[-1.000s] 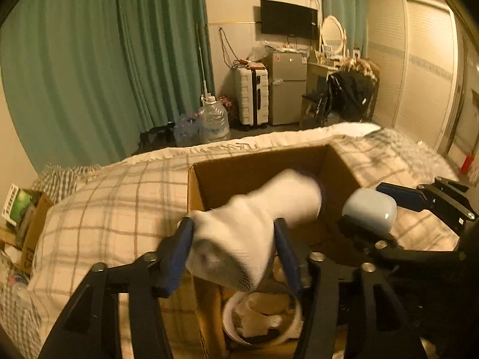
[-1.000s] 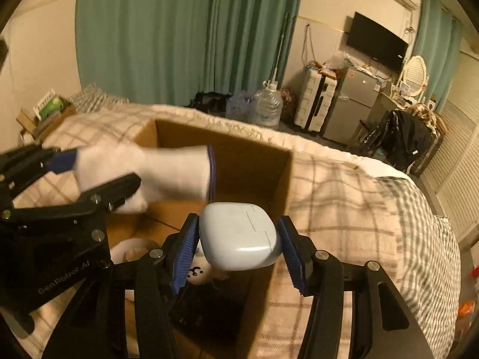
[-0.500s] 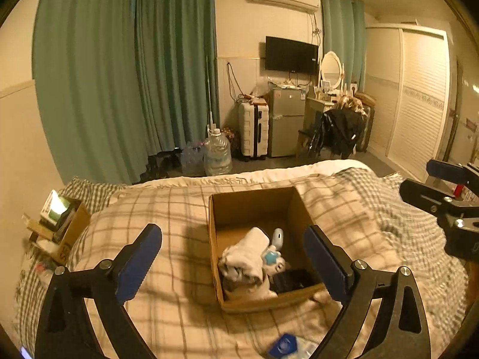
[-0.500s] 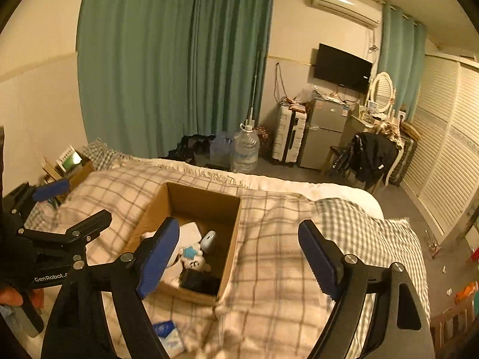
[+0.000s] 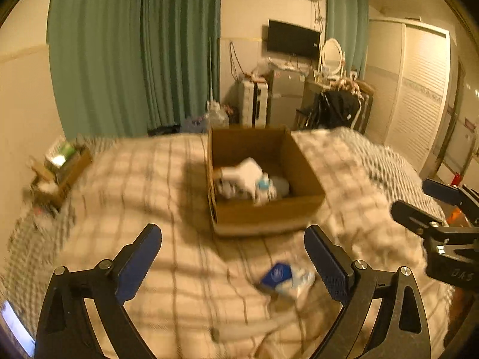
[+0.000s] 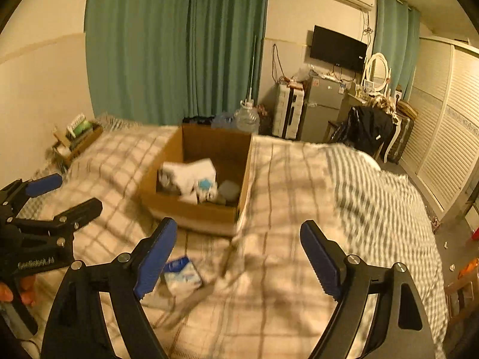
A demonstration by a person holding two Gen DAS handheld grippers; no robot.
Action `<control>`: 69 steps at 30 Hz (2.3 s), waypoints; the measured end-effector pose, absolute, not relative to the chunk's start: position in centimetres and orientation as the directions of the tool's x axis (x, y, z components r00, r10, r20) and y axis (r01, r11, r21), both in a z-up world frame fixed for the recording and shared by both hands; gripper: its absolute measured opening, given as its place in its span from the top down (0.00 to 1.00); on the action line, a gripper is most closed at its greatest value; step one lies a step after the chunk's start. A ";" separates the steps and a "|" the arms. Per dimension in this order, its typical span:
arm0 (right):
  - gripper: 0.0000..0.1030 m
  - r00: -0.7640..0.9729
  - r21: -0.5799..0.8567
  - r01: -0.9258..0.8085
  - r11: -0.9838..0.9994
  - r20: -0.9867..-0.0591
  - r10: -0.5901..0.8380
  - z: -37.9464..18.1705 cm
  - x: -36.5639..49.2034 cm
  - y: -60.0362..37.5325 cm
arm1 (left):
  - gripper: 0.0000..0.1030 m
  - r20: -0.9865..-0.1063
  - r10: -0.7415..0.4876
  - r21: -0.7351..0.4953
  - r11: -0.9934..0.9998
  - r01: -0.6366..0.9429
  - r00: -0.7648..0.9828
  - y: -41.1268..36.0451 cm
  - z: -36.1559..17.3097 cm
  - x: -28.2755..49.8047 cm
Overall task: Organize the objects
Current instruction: 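Withdraw both tools from the box toward the remaining items, then grasp the white plastic tube with the left tool while the right tool grasps the Vinda tissue pack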
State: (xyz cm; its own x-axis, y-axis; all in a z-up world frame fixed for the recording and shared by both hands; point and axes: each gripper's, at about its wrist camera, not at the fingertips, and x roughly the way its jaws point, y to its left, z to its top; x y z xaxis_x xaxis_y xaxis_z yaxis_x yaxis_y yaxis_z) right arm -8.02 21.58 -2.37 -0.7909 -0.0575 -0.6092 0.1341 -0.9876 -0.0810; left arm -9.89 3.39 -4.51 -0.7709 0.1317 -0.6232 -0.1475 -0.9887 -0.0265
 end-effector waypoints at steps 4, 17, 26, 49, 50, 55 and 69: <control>0.18 -0.745 -0.098 0.140 -0.985 -0.666 -0.040 -7.2 -8.5 20.4 | 0.04 -0.668 0.158 -0.015 -0.980 -0.199 -0.727 4.1 -8.7 -9.0; 0.18 -0.655 -0.084 0.147 -0.986 -0.755 -0.033 -12.7 -8.9 20.0 | 0.04 -0.861 0.065 0.066 -0.969 -0.239 -0.504 4.2 -16.7 -8.7; 0.18 -0.649 -0.088 0.143 -0.986 -0.760 -0.027 -12.9 -8.8 19.9 | 0.19 -0.879 -0.012 0.202 -0.915 -0.349 -0.477 7.0 -18.8 -10.0; 0.18 -0.657 -0.052 0.164 -0.985 -0.751 -0.070 -12.3 -8.8 19.7 | 0.80 -0.741 0.168 -0.033 -0.976 -0.215 -0.650 0.9 -9.4 -9.3; 0.18 -0.656 -0.051 0.170 -0.984 -0.751 -0.074 -12.2 -8.9 19.6 | 0.80 -0.740 0.165 -0.034 -0.977 -0.208 -0.652 0.6 -9.3 -9.6; 0.18 -0.659 -0.061 0.222 -0.973 -0.745 -0.104 -11.6 -10.1 18.1 | 0.80 -0.734 0.177 -0.072 -0.980 -0.184 -0.656 -0.5 -9.0 -11.1; 0.18 -0.491 -0.097 0.368 -0.925 -0.865 -0.105 -17.8 -16.1 12.9 | 0.80 -0.730 0.204 -0.132 -0.979 -0.158 -0.653 -1.1 -11.6 -13.1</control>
State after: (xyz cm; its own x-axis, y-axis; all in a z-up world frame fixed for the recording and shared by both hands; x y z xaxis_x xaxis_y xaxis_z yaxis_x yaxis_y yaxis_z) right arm -16.15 12.93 -17.79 -0.4911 -0.1046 -0.8648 0.3678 -0.9248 -0.0970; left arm -13.05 -1.15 -11.64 -0.6526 0.2041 -0.7297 -0.1583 -0.9785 -0.1322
